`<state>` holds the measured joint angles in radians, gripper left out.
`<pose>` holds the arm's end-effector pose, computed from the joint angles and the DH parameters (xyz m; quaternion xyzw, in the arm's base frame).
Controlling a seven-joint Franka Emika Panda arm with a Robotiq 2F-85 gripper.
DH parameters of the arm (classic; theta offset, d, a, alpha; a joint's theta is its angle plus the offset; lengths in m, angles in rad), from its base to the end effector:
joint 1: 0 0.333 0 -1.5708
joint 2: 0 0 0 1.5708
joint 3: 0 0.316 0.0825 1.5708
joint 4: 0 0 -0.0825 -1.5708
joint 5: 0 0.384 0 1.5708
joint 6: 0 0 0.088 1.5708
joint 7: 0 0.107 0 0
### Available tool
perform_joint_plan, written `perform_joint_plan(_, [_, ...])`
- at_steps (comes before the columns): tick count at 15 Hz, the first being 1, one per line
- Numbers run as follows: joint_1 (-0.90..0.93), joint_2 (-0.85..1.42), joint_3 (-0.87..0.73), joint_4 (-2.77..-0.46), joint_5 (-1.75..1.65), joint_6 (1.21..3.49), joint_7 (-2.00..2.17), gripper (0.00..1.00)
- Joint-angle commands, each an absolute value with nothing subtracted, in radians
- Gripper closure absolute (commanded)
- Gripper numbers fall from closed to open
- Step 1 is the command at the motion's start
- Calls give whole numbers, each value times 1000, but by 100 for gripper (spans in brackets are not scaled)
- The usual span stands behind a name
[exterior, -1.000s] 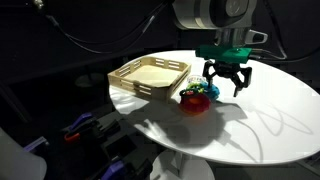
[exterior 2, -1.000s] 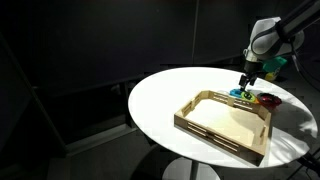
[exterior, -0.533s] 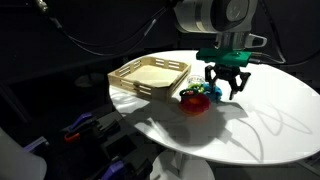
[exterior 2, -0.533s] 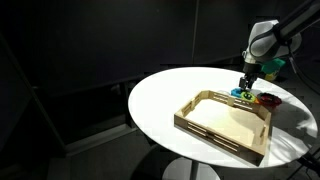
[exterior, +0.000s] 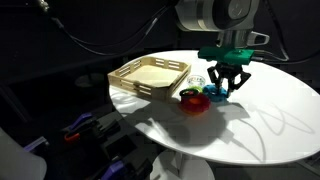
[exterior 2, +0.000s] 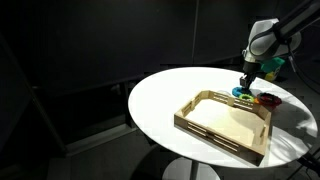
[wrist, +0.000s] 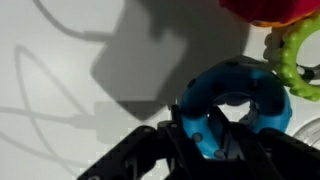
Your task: Put the blue ring on the tray
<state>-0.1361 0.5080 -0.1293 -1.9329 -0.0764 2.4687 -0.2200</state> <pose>0.6068 -0.1612 0.2265 0.9982 0.0154 0.0014 0.0575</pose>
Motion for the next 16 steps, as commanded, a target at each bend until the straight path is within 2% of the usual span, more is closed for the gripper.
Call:
perform_joint_plan(1, [-153,508,-121,-1911,-83,2449,-203,93])
perform_joint_plan(2, [-155,509,-121,-1911,-82,2448,-204,90])
perform_joint_plan(6, [-161,492,-118,-1916,-78,2444,-209,91])
perform_joint_plan(9, [-163,465,-116,-1922,-74,2441,-214,100])
perform_joint_plan(10, [-161,461,-118,-1922,-79,2437,-213,100])
perform_joint_plan(11, [-162,458,-118,-1922,-79,2436,-213,95])
perform_joint_plan(12, [-163,456,-118,-1923,-78,2435,-214,74])
perform_joint_plan(13, [-164,455,-118,-1923,-78,2434,-215,73])
perform_joint_plan(16, [-165,456,-118,-1921,-77,2430,-216,50])
